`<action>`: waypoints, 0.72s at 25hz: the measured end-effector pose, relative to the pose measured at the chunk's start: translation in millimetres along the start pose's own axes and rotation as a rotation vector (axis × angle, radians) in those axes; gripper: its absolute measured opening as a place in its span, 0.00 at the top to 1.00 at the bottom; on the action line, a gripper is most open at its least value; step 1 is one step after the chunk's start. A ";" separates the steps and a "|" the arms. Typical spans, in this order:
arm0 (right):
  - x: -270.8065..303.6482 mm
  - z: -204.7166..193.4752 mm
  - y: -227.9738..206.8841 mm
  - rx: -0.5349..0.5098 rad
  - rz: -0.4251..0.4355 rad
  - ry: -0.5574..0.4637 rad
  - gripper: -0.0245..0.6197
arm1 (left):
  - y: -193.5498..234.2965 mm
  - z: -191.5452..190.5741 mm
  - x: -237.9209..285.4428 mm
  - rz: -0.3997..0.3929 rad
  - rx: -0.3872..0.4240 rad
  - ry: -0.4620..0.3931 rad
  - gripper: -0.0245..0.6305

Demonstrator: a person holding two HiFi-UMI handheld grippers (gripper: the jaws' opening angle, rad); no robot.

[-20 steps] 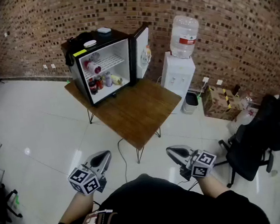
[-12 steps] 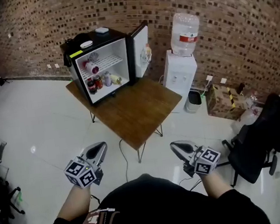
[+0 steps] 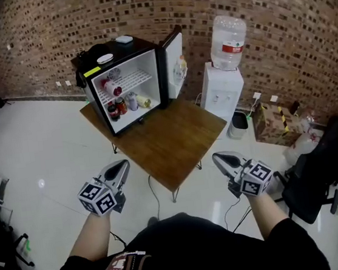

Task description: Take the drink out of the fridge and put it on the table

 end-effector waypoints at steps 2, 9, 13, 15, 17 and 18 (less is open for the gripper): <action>40.8 6.6 -11.2 -0.026 -0.006 0.004 0.96 | 36.8 9.3 7.3 -0.014 0.002 -0.015 0.96; 196.3 29.4 -55.2 -0.114 -0.049 0.022 0.96 | 163.5 33.3 30.3 -0.059 0.007 -0.002 0.96; 278.1 42.2 -84.5 -0.125 -0.044 0.009 0.96 | 207.1 36.4 59.8 -0.078 0.054 0.034 0.96; 312.3 42.1 -100.0 -0.118 -0.023 0.012 0.96 | 222.1 35.3 76.9 -0.069 0.067 0.041 0.96; 341.1 37.2 -118.5 -0.112 0.001 0.013 0.96 | 235.4 33.5 96.8 -0.046 0.077 0.043 0.96; 353.8 33.0 -129.3 -0.107 0.013 0.011 0.96 | 241.4 32.3 108.0 -0.029 0.083 0.042 0.96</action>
Point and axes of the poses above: the fingertips, and each gripper's own axes: x forward along the fingers, y to its left, z out of its top, the point moved 3 cm from there along -x, backward along the fingers, and after that the axes turned 6 degrees about -y, right-handed, at the moved point
